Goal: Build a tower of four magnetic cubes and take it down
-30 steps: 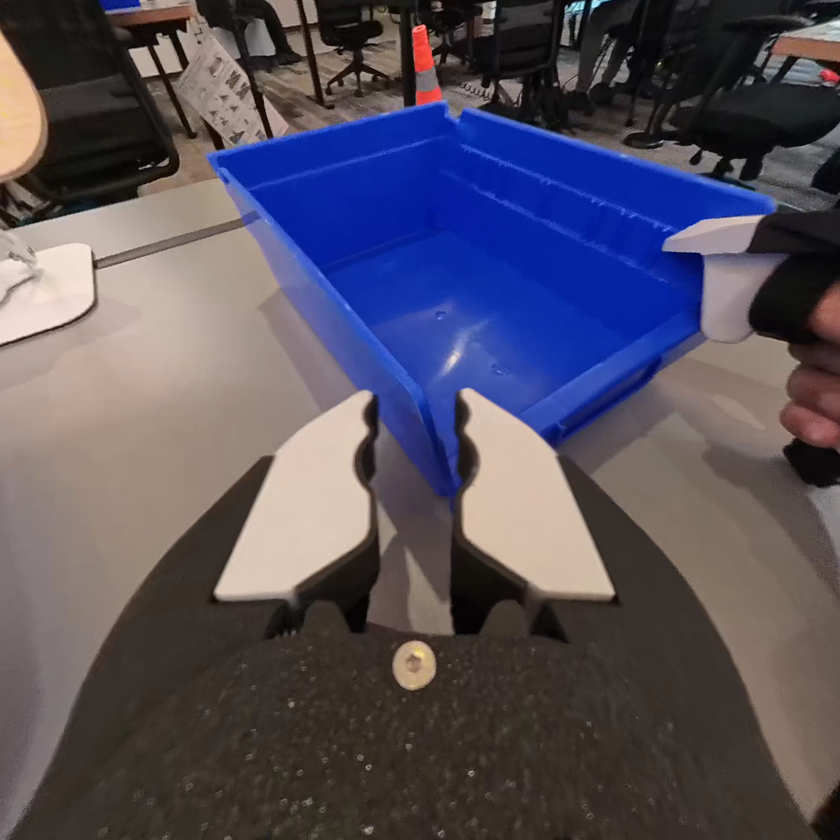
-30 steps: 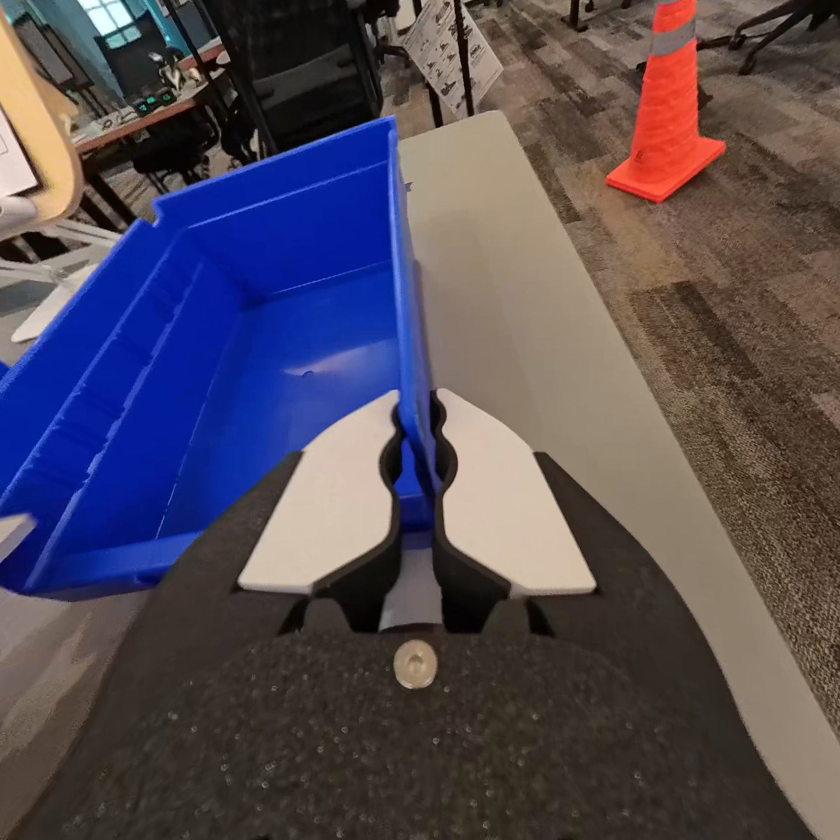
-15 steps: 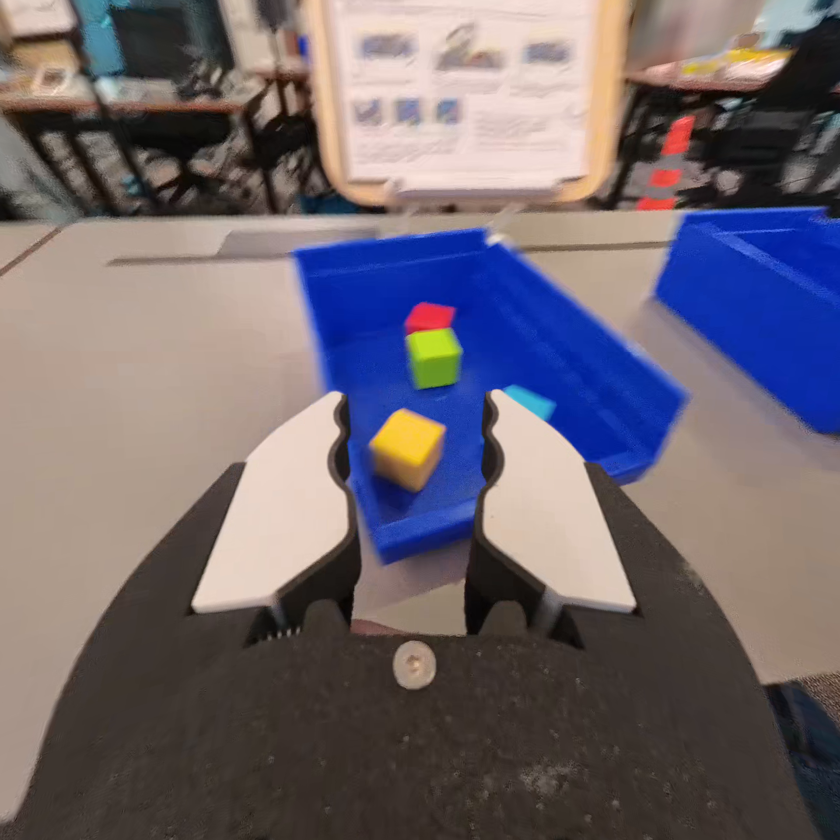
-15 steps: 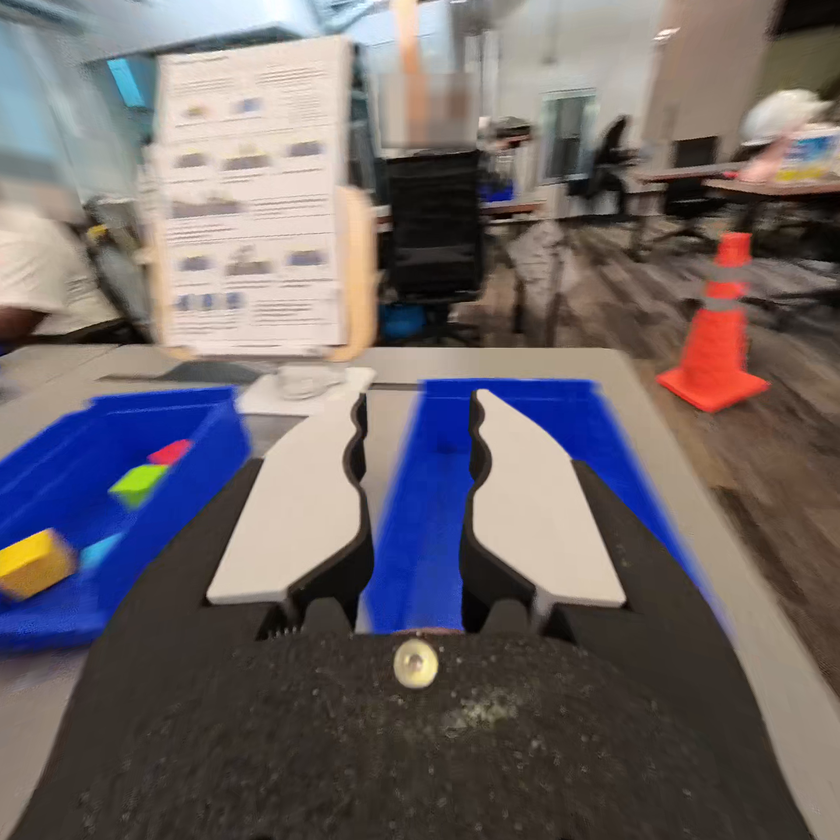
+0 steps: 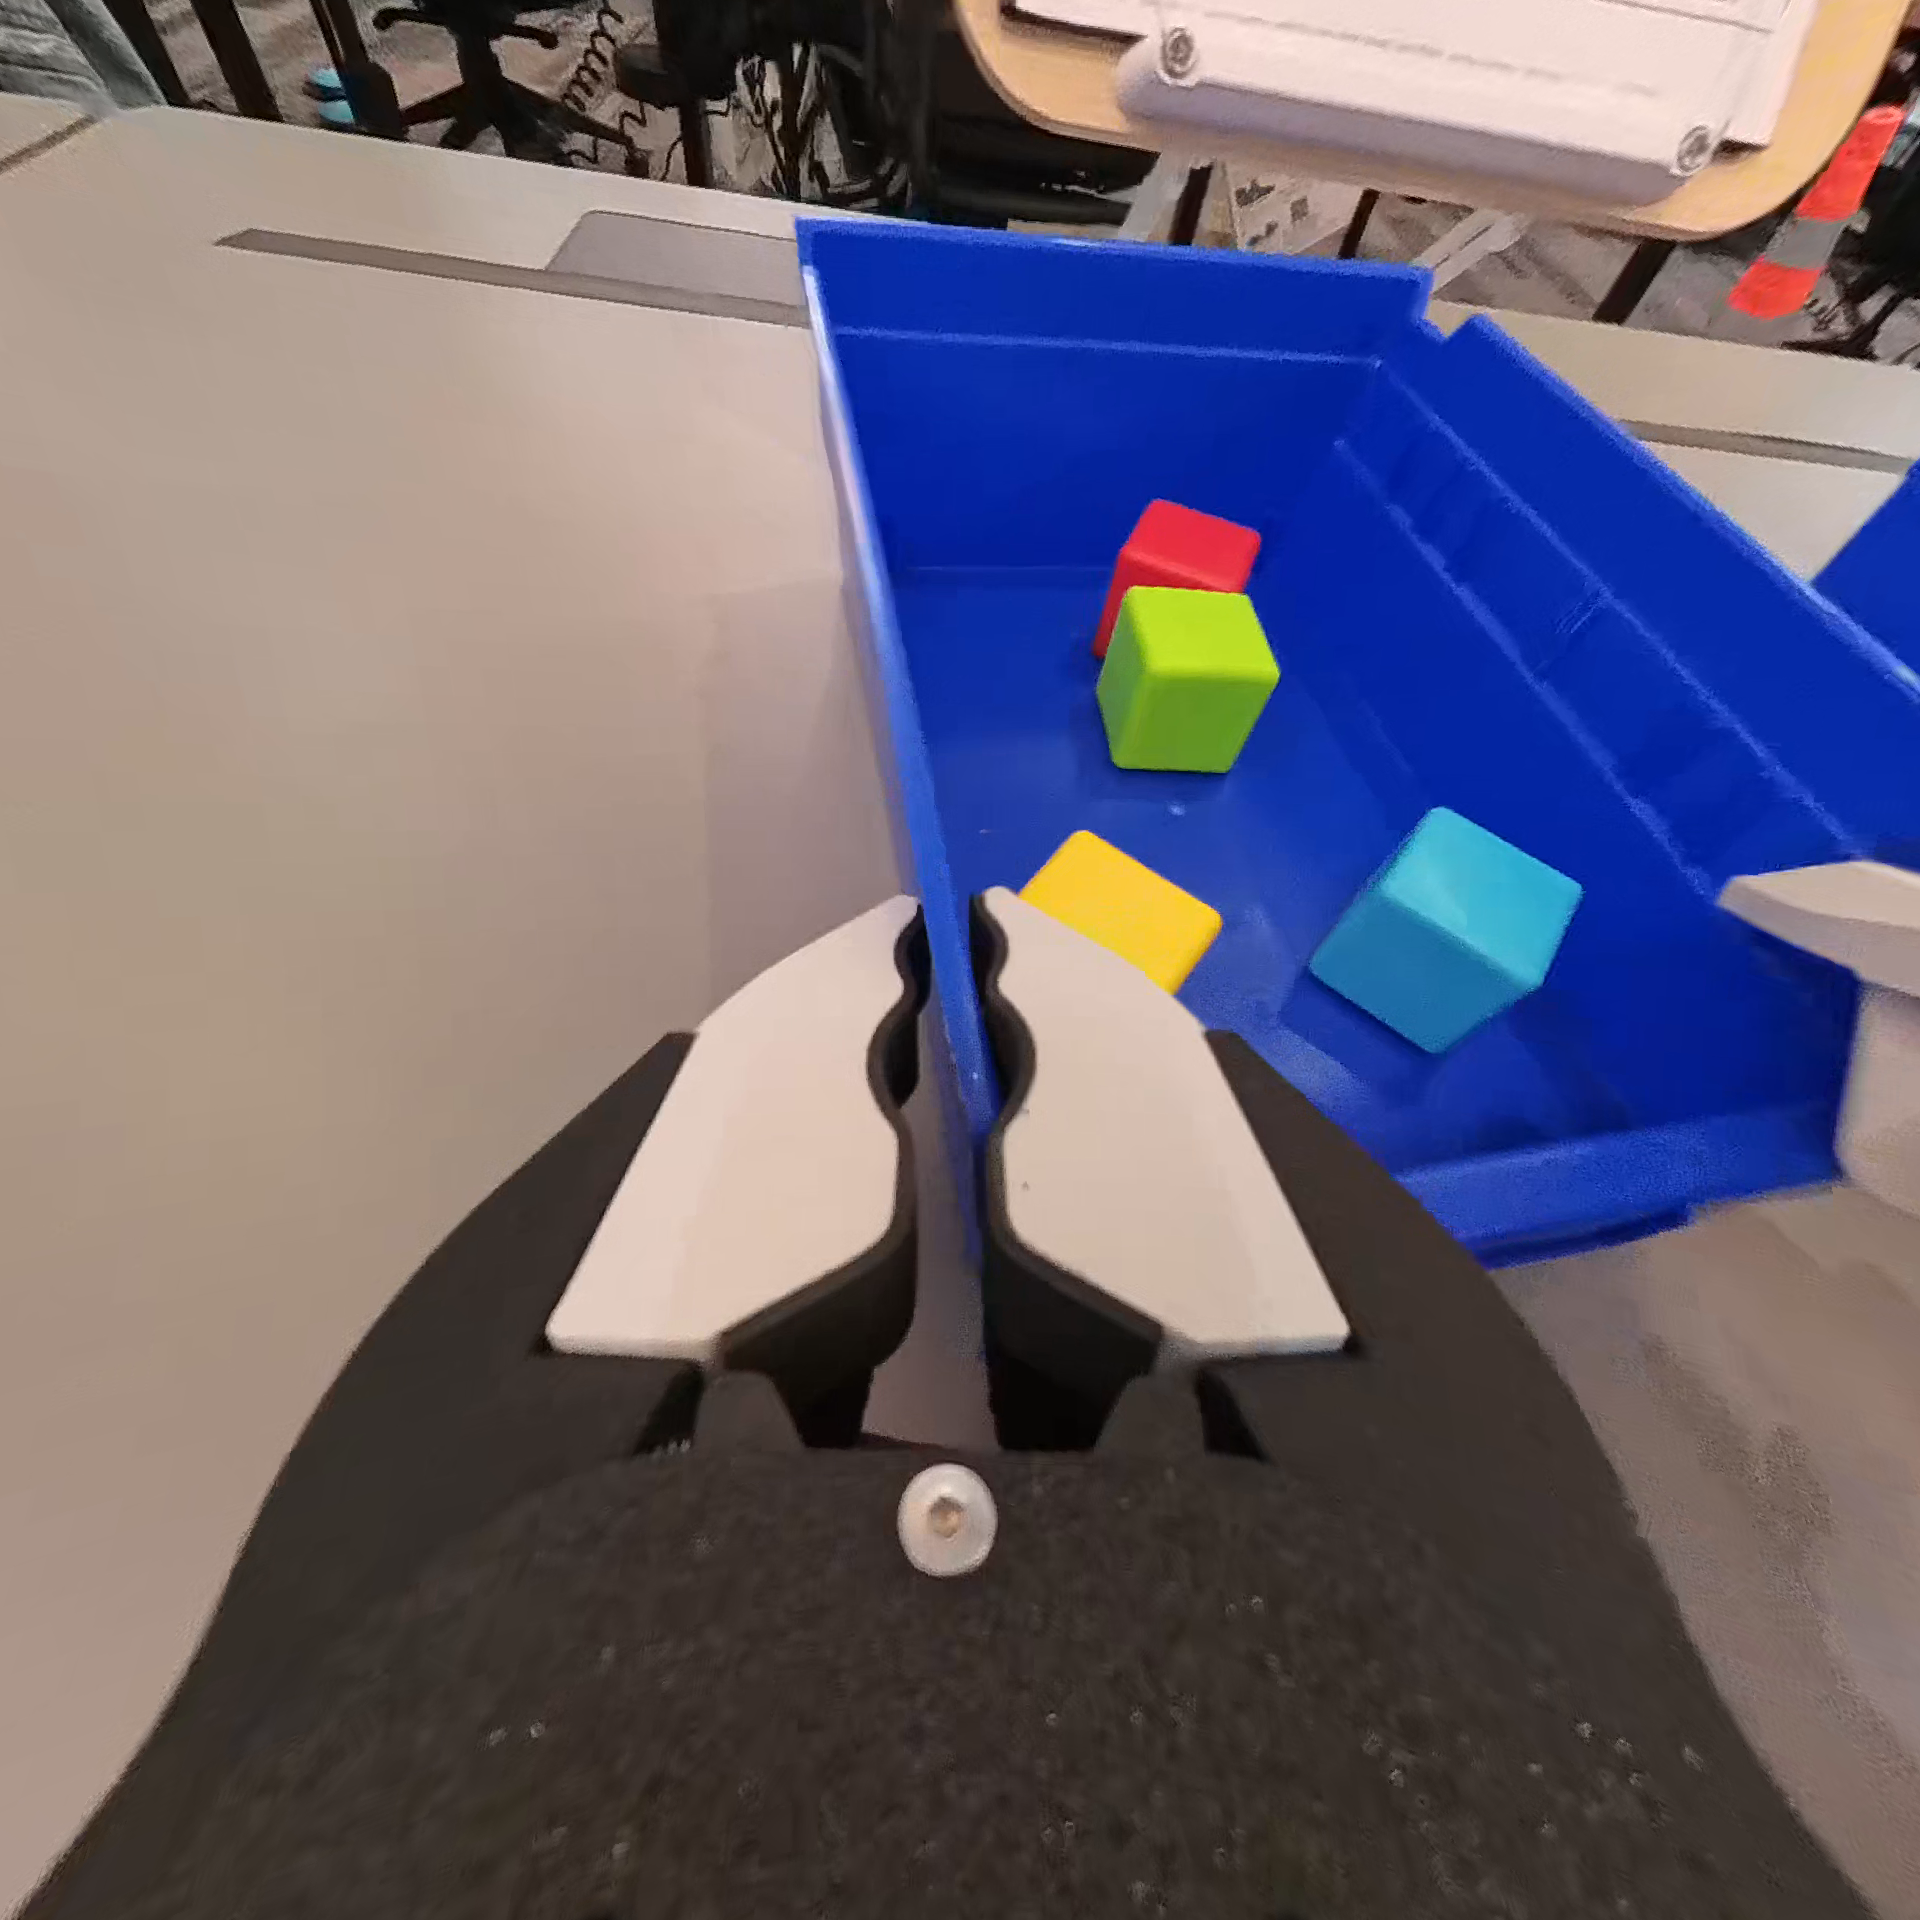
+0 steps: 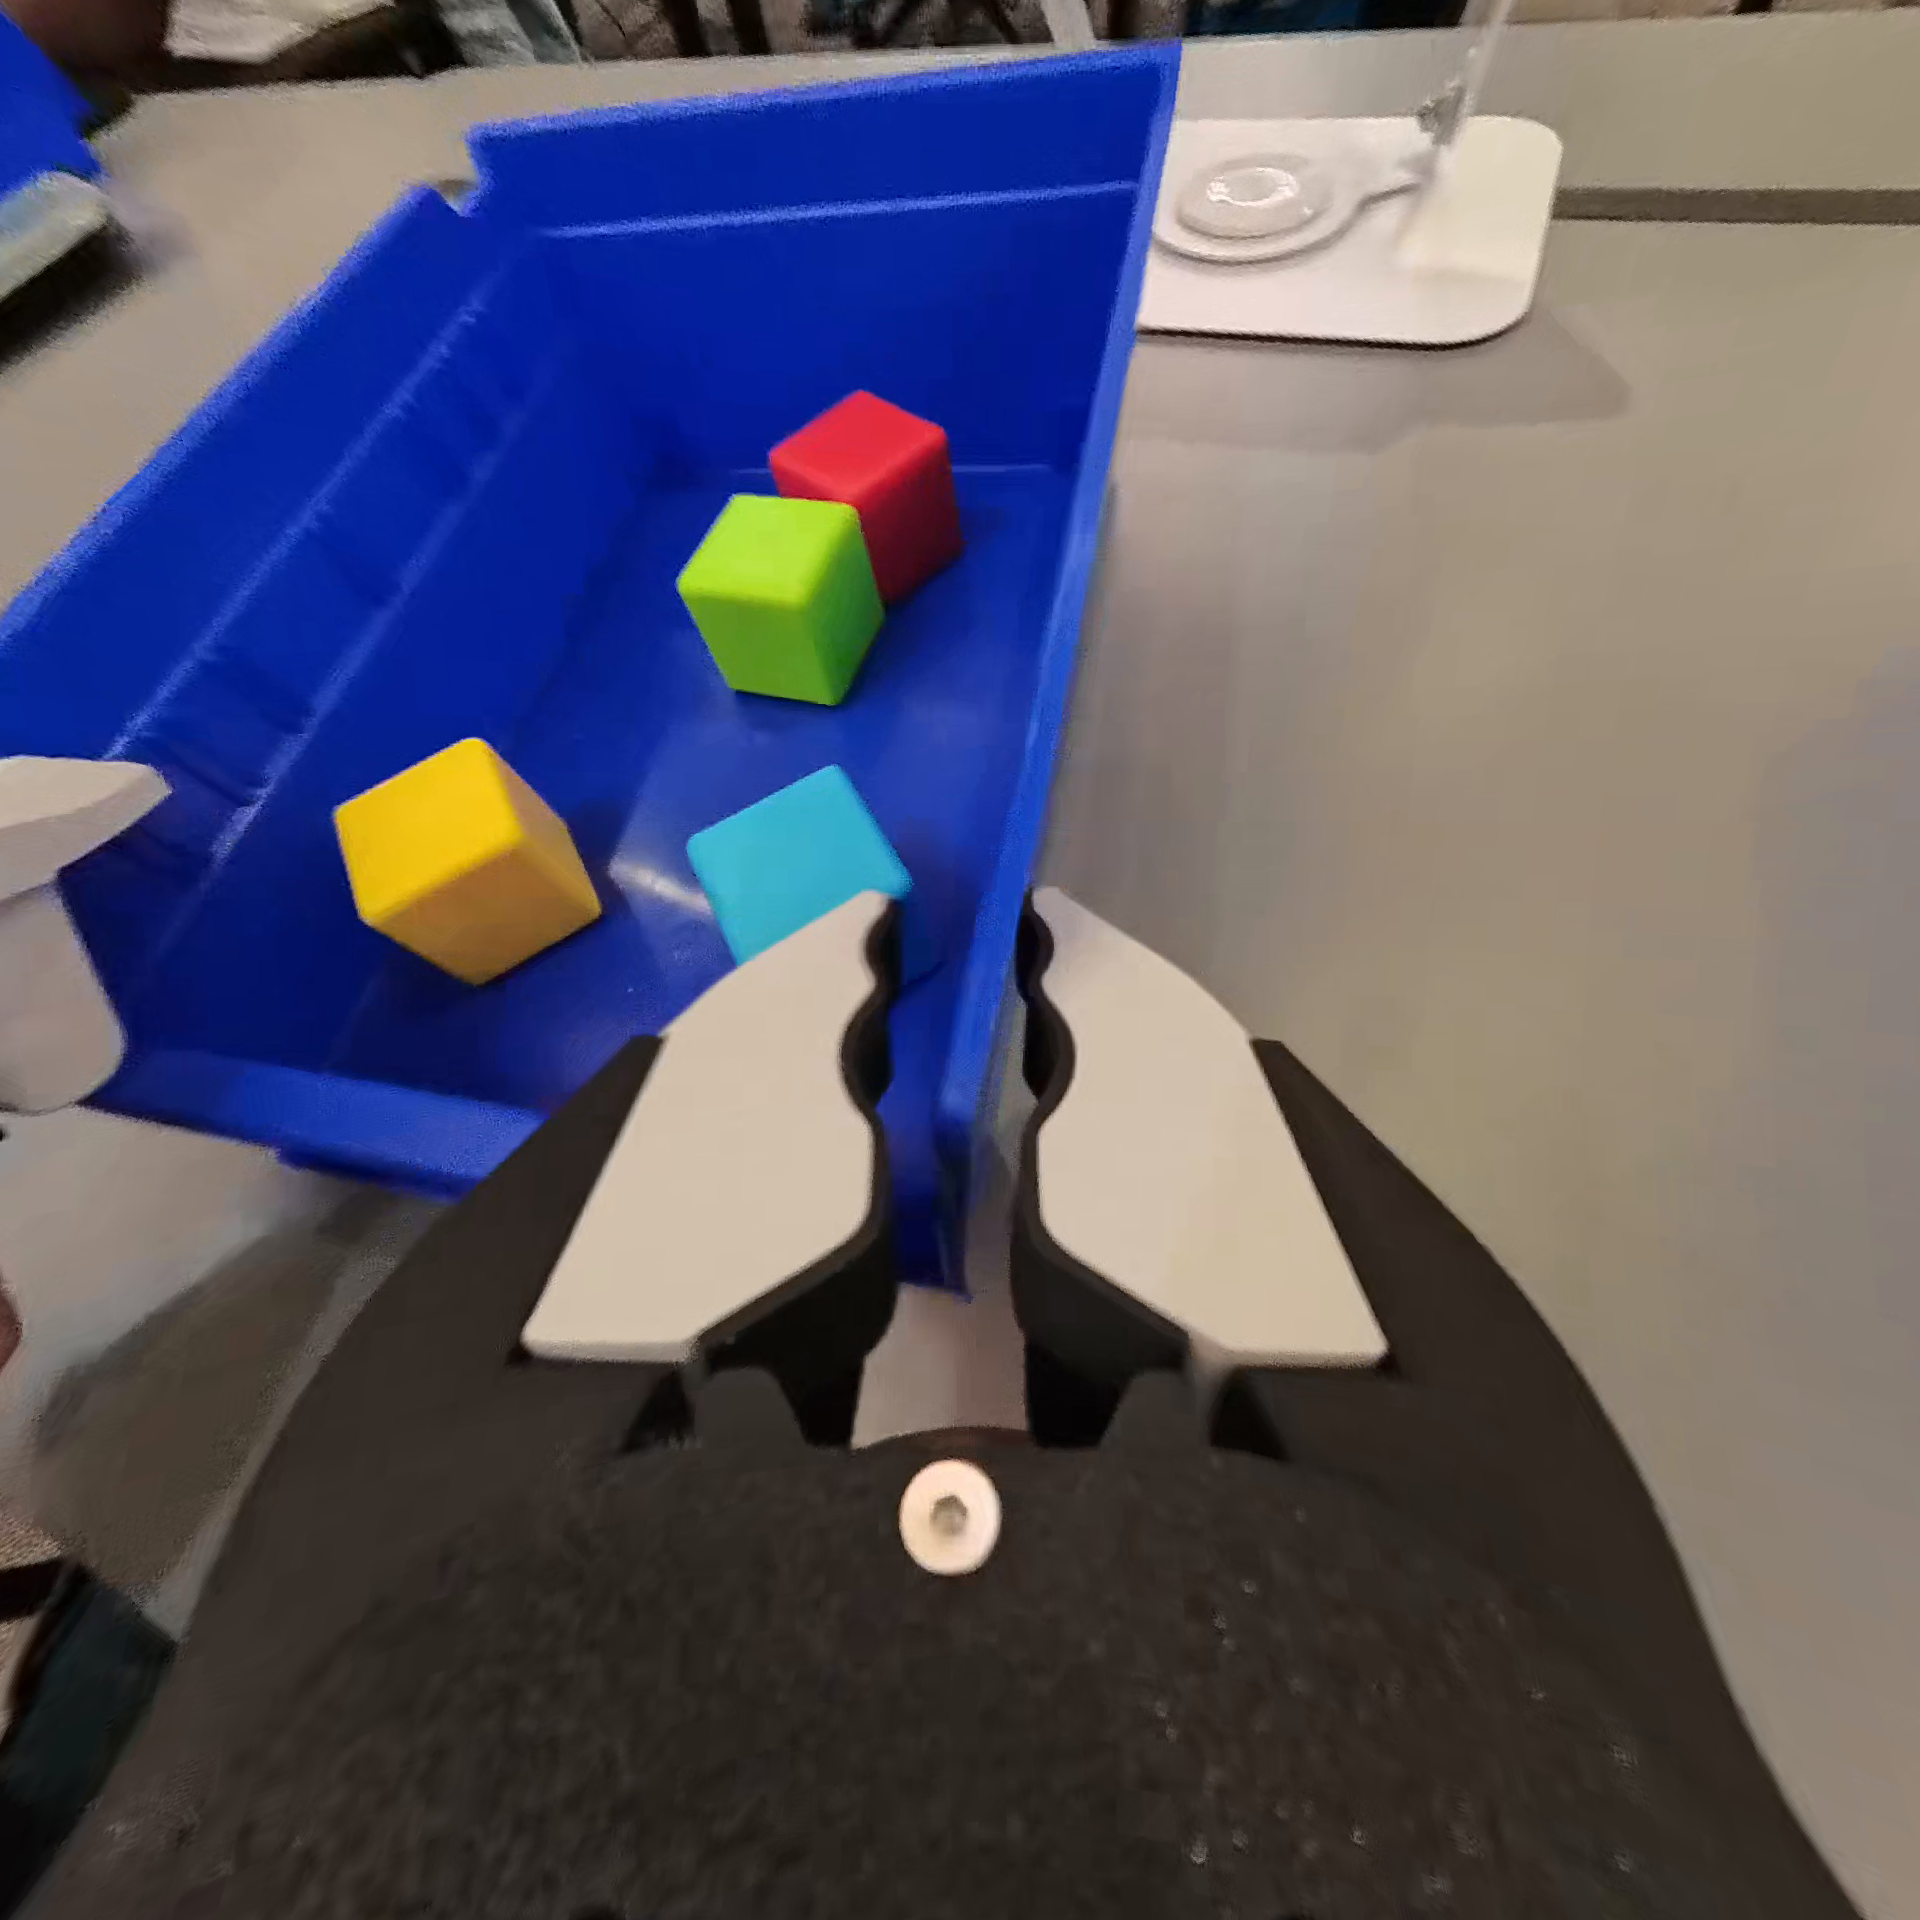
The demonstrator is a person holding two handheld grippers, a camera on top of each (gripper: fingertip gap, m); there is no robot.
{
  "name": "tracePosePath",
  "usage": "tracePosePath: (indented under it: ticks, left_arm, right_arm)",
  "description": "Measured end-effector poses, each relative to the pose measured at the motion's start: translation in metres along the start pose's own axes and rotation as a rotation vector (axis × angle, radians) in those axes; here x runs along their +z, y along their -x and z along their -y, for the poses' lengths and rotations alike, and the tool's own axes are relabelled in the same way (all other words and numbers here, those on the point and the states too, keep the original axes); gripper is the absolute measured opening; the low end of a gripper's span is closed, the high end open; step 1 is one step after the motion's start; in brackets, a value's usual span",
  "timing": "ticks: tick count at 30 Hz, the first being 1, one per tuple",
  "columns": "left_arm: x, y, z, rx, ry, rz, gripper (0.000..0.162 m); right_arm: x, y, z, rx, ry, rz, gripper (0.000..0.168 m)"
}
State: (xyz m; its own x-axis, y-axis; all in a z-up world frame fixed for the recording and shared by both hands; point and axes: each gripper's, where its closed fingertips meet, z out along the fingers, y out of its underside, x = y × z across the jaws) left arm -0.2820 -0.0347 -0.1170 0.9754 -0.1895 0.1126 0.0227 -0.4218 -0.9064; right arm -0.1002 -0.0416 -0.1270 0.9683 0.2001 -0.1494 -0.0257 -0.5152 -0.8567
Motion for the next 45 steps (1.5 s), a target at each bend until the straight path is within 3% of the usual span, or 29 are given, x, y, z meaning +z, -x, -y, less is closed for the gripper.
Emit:
tracePosePath:
  ticks: [1, 6, 17, 25, 32, 37, 40, 42, 45]
  left_arm:
    - [0.0, 0.004, 0.0, 0.003, 0.004, 0.008, 0.005]
    - [-0.005, 0.021, 0.004, 0.027, 0.004, 0.032, 0.004]
    - [-0.018, 0.158, 0.063, 0.078, -0.071, 0.168, 0.003]
    - [0.005, 0.235, 0.055, 0.021, -0.033, 0.179, 0.003]
    - [0.019, 0.262, 0.043, -0.022, -0.008, 0.125, 0.004]
    - [0.026, 0.273, 0.048, -0.006, -0.014, 0.09, 0.006]
    - [0.026, 0.282, 0.051, 0.003, -0.012, 0.152, 0.021]
    - [0.015, 0.285, 0.057, 0.037, -0.026, 0.217, 0.028]
    - [-0.019, 0.278, 0.079, 0.058, -0.123, 0.286, 0.033]
  right_arm:
    - [0.0, -0.001, 0.001, 0.028, -0.006, -0.006, 0.01]
    - [0.003, 0.016, 0.002, 0.053, -0.018, -0.059, 0.006]
    - [0.057, 0.148, 0.039, 0.037, -0.092, 0.01, 0.006]
    - [0.109, 0.206, 0.041, 0.014, -0.045, 0.005, 0.007]
    - [0.122, 0.226, 0.036, 0.028, -0.042, 0.0, 0.011]
    - [0.121, 0.242, 0.035, 0.035, -0.045, 0.105, 0.028]
    - [0.107, 0.245, 0.035, 0.014, -0.044, 0.175, 0.038]
    - [0.088, 0.237, 0.037, -0.026, -0.056, 0.2, 0.046]
    - [0.04, 0.22, 0.041, -0.073, -0.118, 0.335, 0.045]
